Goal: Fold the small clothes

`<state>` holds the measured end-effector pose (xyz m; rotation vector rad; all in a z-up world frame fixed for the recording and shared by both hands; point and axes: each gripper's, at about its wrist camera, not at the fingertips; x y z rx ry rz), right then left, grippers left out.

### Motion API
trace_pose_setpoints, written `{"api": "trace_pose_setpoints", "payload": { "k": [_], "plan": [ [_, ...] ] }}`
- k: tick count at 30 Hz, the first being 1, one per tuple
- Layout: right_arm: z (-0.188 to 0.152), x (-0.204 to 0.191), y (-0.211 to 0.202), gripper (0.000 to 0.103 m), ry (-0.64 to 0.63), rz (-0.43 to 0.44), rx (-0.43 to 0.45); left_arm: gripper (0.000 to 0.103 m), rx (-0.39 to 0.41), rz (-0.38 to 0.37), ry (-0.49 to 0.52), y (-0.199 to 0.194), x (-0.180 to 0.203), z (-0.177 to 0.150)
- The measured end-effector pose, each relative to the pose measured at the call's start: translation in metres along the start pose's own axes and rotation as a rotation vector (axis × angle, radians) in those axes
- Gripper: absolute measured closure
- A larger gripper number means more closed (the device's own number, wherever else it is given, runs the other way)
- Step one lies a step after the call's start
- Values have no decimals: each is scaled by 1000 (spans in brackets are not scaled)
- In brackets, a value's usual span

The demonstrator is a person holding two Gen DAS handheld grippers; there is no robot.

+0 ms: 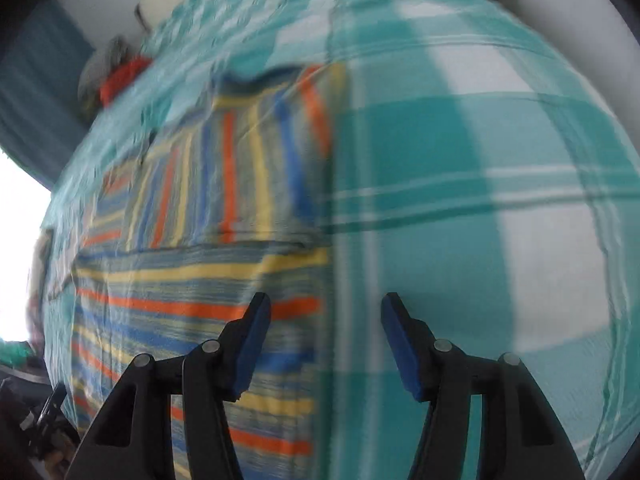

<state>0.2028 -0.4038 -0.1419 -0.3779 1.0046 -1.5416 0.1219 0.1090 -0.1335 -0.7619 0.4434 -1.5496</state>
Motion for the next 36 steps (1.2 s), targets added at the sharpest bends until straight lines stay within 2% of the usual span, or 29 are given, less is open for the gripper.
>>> {"api": "trace_pose_setpoints", "payload": {
  "k": [3,7,8,9,10,11,15,17,19,22,30,33,36],
  "plan": [
    [1,10,-7,45,67,79,25,3,-3,4,19,3,5,-1],
    [6,-10,2,56,-3,91,32,3,-3,24,73,7,14,-5],
    [5,-18,5,62,-55,73,33,3,-11,32,93,8,16,-8],
    [-2,-26,8,66,-136,-21,26,3,-18,41,111,9,17,-9],
    [-6,-30,16,73,-193,-102,11,3,-22,47,124,9,18,-10],
    [-9,-27,18,74,-210,-126,17,3,-23,49,134,9,19,-11],
    [-14,-19,-6,72,-150,-135,63,3,-29,35,127,9,16,-11],
    [-24,-24,-25,69,-185,-128,87,3,-32,32,123,10,16,-10],
    [-40,-27,-46,66,-220,-96,97,3,-37,32,119,11,16,-9],
    [-75,-20,-81,58,-203,-82,126,2,-49,34,119,13,16,-12],
    [-164,-16,-137,58,-145,-106,180,0,-48,60,178,18,24,-22],
    [-185,-23,-151,57,-137,-103,209,0,-44,66,180,20,24,-23],
    [-194,-38,-161,52,-163,-80,241,0,-39,67,180,20,23,-24]
  ]
}}
Point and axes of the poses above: each gripper's, at about its wrist camera, not at the fingertips, and y roughly the way its jaws point, x to its right, z to its top, and after that the axes turned 11 degrees about x, right-handed
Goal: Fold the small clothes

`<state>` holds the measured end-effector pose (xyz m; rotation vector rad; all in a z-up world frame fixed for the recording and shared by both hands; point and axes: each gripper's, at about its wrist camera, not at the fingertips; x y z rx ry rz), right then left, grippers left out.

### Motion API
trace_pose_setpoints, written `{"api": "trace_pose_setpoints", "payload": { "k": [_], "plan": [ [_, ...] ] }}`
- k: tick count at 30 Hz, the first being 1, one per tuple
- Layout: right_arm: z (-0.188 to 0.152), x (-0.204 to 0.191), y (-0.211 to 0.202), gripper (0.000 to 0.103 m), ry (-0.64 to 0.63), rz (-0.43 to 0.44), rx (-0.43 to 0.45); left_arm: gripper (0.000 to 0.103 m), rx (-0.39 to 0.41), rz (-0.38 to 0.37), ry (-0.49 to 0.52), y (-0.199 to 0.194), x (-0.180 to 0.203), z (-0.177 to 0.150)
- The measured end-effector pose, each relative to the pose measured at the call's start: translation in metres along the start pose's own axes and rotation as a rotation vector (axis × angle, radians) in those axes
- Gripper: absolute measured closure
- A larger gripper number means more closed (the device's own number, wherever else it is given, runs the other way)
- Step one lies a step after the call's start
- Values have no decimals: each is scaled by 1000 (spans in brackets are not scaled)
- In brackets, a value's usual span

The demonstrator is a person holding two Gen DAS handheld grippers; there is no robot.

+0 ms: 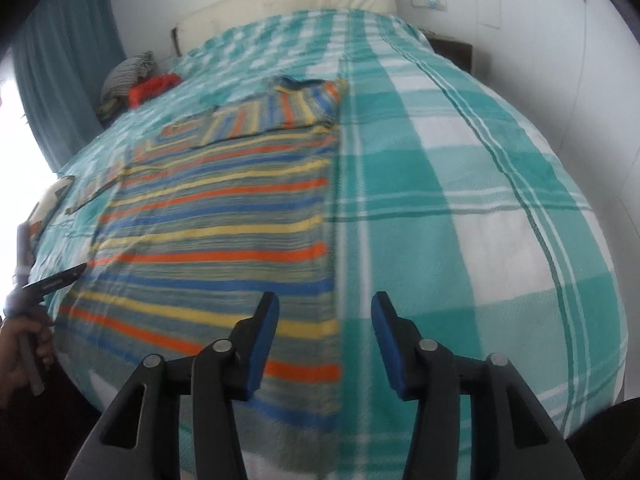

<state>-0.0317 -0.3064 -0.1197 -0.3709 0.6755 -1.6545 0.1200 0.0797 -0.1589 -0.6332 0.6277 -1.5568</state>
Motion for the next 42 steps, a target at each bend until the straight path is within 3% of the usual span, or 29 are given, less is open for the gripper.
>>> {"api": "trace_pose_setpoints", "payload": {
  "k": [2,5,7,11,13,17,20,23,25,27,29,32,36,39,42],
  "plan": [
    [0,-10,-1,44,-13,31,10,0,-1,-4,-6,-1,-1,0],
    [-4,-25,8,44,-48,62,-3,1,-15,-12,-5,-6,-1,2],
    [-9,-31,15,44,-49,82,-25,2,-19,-56,27,-13,1,7],
    [-18,-37,14,44,-56,111,-37,2,12,-115,42,-13,-16,47],
    [-22,-40,14,44,-84,121,-45,2,21,-103,-27,-4,-39,74],
    [-25,-44,16,44,-101,129,-51,2,-1,-50,-318,44,-121,125],
    [-25,-45,19,44,-94,127,-57,7,-48,22,-484,82,-165,137],
    [-27,-46,24,43,-94,120,-70,11,-69,9,-543,107,-177,141],
    [-29,-46,28,42,-100,116,-77,18,-55,20,-531,115,-172,145],
    [-30,-49,30,40,-108,113,-79,43,-42,28,-511,121,-167,149],
    [-32,-51,31,36,-124,111,-77,97,-52,28,-509,125,-169,152],
    [-33,-54,31,34,-141,108,-76,101,-45,54,-491,119,-171,165],
    [-32,-50,30,34,-100,114,-74,101,58,36,-372,87,-143,220],
    [-32,-47,30,33,-78,123,-76,101,150,-70,-233,56,-88,273],
    [-32,-46,30,33,-73,131,-78,101,210,-211,-76,31,-7,310]
  ]
}}
Point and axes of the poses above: each gripper's, at about its wrist camera, not at the fingertips, and y roughly the way its jaws point, x to its right, z to its top, and after that the axes turned 11 degrees about x, right-handed
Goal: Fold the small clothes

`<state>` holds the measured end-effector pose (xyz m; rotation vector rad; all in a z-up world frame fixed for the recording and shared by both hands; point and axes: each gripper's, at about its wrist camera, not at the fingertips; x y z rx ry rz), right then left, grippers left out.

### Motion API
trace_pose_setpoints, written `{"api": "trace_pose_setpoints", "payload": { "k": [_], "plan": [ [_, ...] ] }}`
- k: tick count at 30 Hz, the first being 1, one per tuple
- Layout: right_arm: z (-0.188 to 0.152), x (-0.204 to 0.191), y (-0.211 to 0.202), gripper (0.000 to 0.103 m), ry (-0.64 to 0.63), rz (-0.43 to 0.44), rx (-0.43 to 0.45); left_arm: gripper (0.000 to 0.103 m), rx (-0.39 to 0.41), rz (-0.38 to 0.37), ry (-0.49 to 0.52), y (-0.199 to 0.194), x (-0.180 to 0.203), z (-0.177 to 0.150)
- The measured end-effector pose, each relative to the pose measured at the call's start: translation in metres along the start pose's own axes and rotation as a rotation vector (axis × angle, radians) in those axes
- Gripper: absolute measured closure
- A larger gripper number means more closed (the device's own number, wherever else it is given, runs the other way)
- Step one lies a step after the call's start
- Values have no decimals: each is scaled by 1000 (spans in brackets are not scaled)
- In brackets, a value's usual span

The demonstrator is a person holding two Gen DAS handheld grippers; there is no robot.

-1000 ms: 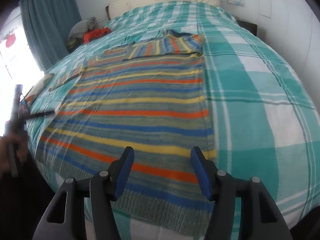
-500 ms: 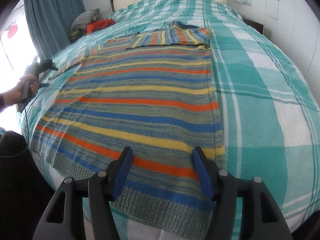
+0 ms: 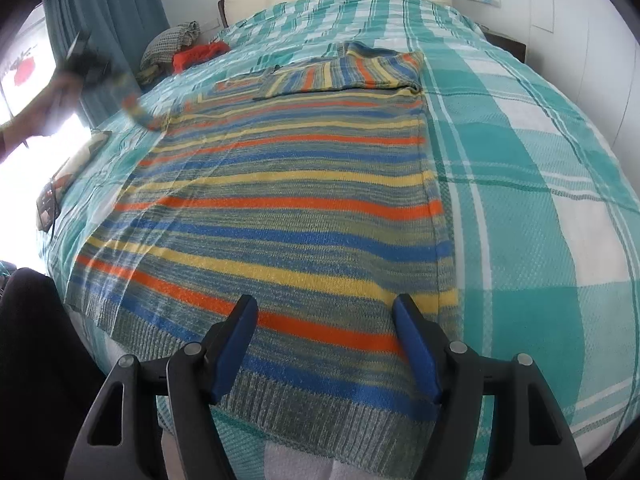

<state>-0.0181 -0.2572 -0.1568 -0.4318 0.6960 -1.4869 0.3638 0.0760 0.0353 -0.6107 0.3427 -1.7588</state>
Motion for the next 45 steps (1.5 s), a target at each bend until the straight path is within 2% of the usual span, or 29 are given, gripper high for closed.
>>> {"api": "trace_pose_setpoints", "payload": {
  "k": [3,6,7,8,9,10,11,13,15,20,22,23,25,28,29,30,31,32,33,35,39,42,43,44,45],
  "plan": [
    [0,1,-1,33,10,6,0,101,-11,-179,163,9,102,6],
    [0,2,-2,33,15,13,0,99,-49,-302,282,22,178,-15],
    [0,2,-1,33,12,14,0,95,-81,-327,311,30,195,-23],
    [-1,2,-1,33,8,13,-1,76,-143,-349,344,43,214,-37],
    [-1,1,-1,33,3,12,-3,61,-185,-337,366,53,225,-47],
    [-1,1,-1,33,0,12,-3,38,-208,-311,382,58,231,-58],
    [-1,1,-1,33,1,13,-4,33,-200,-294,377,60,229,-66],
    [-1,2,-2,33,13,20,-6,33,-199,-282,323,65,214,-71],
    [-1,5,-3,33,29,31,-8,33,-223,-205,238,73,185,-73],
    [0,8,-1,32,48,47,-15,33,-276,-40,-51,91,72,-79],
    [0,8,0,31,48,47,-16,33,-333,-41,-177,97,31,-91],
    [-1,7,0,31,43,44,-16,33,-396,-68,-226,103,15,-103],
    [-2,3,2,29,18,33,-19,33,-471,-107,-243,107,7,-121],
    [-4,-7,6,24,-44,6,-19,35,-474,-160,-185,107,18,-137],
    [-5,-11,8,21,-65,-2,-18,69,-454,-178,-144,105,26,-141],
    [-6,-13,8,20,-80,-8,-17,92,-436,-148,-65,105,36,-144],
    [-7,-16,9,19,-92,-15,-15,96,-422,-55,8,107,41,-147],
    [-7,-16,10,18,-96,-18,-14,97,-407,-5,14,110,35,-146],
    [-7,-16,10,18,-96,-19,-14,97,-398,19,-19,110,29,-148],
    [-7,-14,10,18,-86,-13,-13,97,-392,20,-53,110,24,-150],
    [-7,-13,10,18,-89,-9,-13,87,-386,45,-19,105,27,-152],
    [-6,-14,12,17,-101,-7,-17,61,-370,64,-54,92,23,-153],
    [-6,-13,12,17,-100,-5,-19,46,-361,78,-55,85,21,-153],
    [-5,-13,12,17,-97,-3,-20,41,-351,83,-50,77,17,-154],
    [-5,-12,11,17,-94,1,-23,41,-344,78,-40,71,13,-154]
  ]
}}
Point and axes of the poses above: each gripper's, at about its wrist camera, not at the fingertips, and y roughly the way its jaws point, x to its right, z to its top, and after that the axes turned 11 degrees about x, right-handed
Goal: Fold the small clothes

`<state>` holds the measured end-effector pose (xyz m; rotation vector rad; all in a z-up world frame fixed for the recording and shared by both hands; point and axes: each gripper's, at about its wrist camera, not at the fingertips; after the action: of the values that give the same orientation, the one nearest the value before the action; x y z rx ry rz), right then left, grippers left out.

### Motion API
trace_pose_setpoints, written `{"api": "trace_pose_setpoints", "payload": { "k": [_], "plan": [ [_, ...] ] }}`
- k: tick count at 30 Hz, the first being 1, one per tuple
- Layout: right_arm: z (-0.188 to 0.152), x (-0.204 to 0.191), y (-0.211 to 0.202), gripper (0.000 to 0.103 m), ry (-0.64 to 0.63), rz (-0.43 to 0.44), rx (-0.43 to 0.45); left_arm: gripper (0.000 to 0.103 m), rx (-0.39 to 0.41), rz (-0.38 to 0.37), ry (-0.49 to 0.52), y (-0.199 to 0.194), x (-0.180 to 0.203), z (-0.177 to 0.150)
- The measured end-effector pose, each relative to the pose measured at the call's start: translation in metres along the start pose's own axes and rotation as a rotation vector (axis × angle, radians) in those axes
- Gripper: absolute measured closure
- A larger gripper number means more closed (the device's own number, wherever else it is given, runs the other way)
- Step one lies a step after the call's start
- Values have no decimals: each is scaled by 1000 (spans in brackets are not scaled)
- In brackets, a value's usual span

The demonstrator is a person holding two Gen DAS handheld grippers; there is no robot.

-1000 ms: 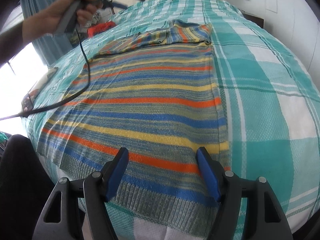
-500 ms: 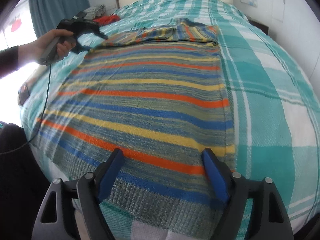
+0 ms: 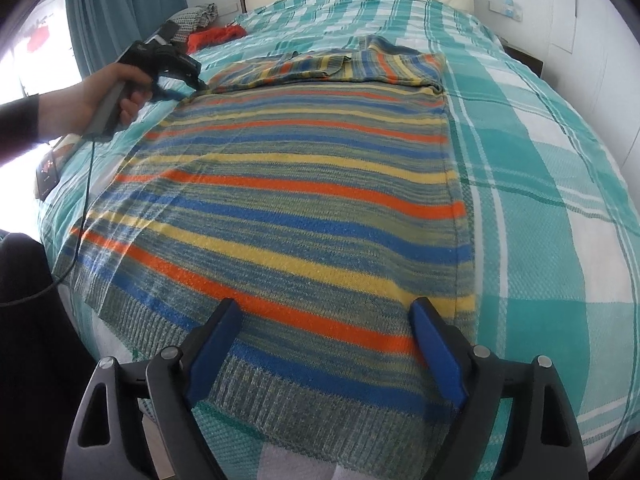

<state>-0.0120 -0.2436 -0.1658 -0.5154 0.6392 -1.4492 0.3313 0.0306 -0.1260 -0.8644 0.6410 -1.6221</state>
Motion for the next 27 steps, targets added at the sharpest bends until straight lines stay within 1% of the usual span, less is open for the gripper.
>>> {"api": "trace_pose_setpoints", "payload": {
  "k": [3,5,7,9,11,12,14,15,16,18,19,20,21,22,23,24,25,26,27],
  "plan": [
    [3,3,-5,18,23,11,1,37,12,-39,74,-31,4,-23],
    [5,6,-10,18,45,18,13,29,12,-69,143,-50,11,-47],
    [6,10,-10,18,57,17,-3,29,1,-90,210,-64,21,-72],
    [10,14,-12,19,85,22,-20,29,4,-129,245,-81,27,-101],
    [21,21,-16,20,142,50,-23,26,28,-176,220,-93,28,-118],
    [32,23,-17,20,167,76,-20,25,41,-200,196,-96,28,-124],
    [64,24,-13,23,179,129,-9,20,61,-238,141,-94,25,-136],
    [89,24,-7,24,187,175,8,20,65,-241,121,-91,22,-142],
    [109,26,-1,24,207,215,23,20,92,-235,99,-87,18,-149],
    [155,33,19,25,276,293,44,19,154,-239,87,-90,18,-160],
    [179,40,35,27,323,316,59,17,186,-229,93,-90,17,-166],
    [194,44,47,30,348,318,64,17,203,-218,108,-88,18,-170],
    [213,50,69,32,370,305,58,16,211,-200,137,-87,23,-171],
    [227,54,88,39,379,292,41,10,211,-192,166,-88,28,-173],
    [237,58,109,42,393,286,19,6,209,-187,206,-87,34,-173],
    [243,61,137,43,412,293,-36,6,211,-178,236,-86,38,-174],
    [244,62,160,51,437,300,-96,6,212,-173,249,-85,38,-175],
    [240,61,181,54,471,299,-152,6,212,-176,247,-85,37,-175],
    [236,60,192,54,496,299,-184,5,209,-182,241,-84,36,-175]
  ]
}}
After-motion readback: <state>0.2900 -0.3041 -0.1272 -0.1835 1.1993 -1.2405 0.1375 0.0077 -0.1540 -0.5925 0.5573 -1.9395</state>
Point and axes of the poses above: each gripper's, at about its wrist camera, not at the fingertips, and y roughly the way its jaws point, x to its right, z to its top, and after that the axes turned 11 degrees about x, right-handed
